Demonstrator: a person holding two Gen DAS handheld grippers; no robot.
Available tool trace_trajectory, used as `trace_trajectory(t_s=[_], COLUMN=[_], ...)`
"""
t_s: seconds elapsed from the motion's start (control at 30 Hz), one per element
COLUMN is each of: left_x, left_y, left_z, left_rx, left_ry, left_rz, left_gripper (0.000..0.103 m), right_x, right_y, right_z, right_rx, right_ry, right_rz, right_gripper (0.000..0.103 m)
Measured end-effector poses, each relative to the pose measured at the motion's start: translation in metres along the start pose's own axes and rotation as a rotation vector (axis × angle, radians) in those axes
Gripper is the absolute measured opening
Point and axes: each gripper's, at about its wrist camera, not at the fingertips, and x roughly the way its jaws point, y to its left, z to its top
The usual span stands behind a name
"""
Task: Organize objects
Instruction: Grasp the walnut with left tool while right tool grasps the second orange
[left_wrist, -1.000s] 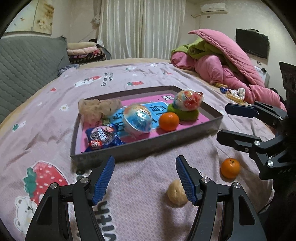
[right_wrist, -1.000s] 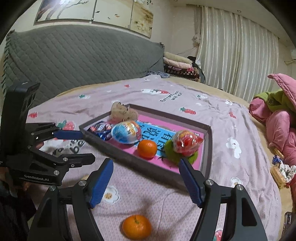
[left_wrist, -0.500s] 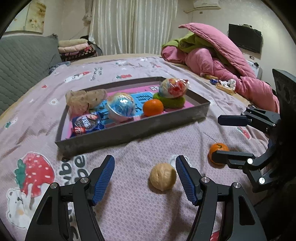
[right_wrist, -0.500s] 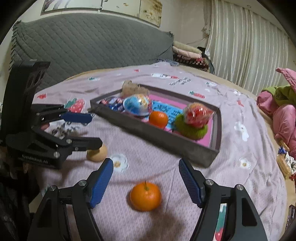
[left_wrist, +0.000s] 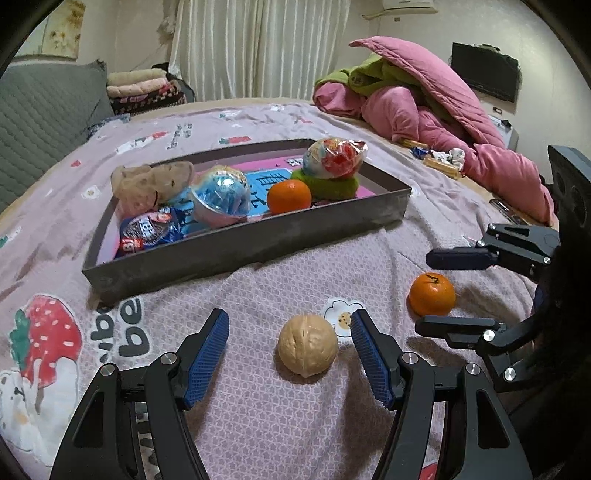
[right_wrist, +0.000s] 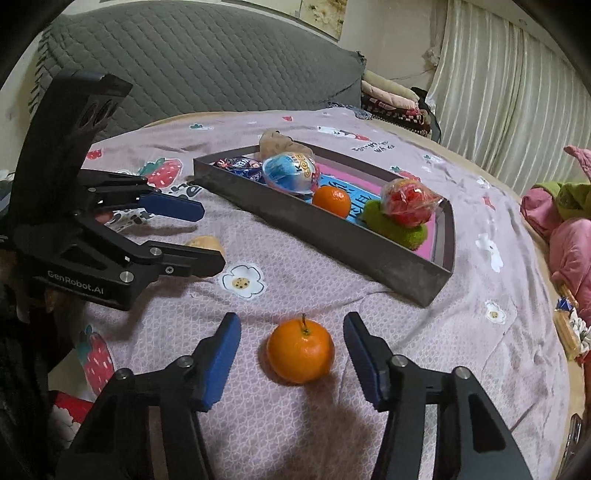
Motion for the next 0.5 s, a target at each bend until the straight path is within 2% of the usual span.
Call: trace_trajectory(t_s=[0.23, 0.5], left_x=[0.006, 0.015], left_y=[-0.002, -0.008], left_z=[0.0, -0.001], left_rx=[-0.005, 0.002], left_ry=[0.008, 0.038], left_rz=[-0.014, -0.016], left_gripper=[0.07, 0.059], right_x=[0.006, 0.01], right_y=[-0.002, -0.007], right_z=[-0.005, -0.008], right_rx=[-0.003, 0.02], right_ry=[0.037, 0.05], right_rz=[-0.01, 0.008], right_gripper=[0.041, 0.038])
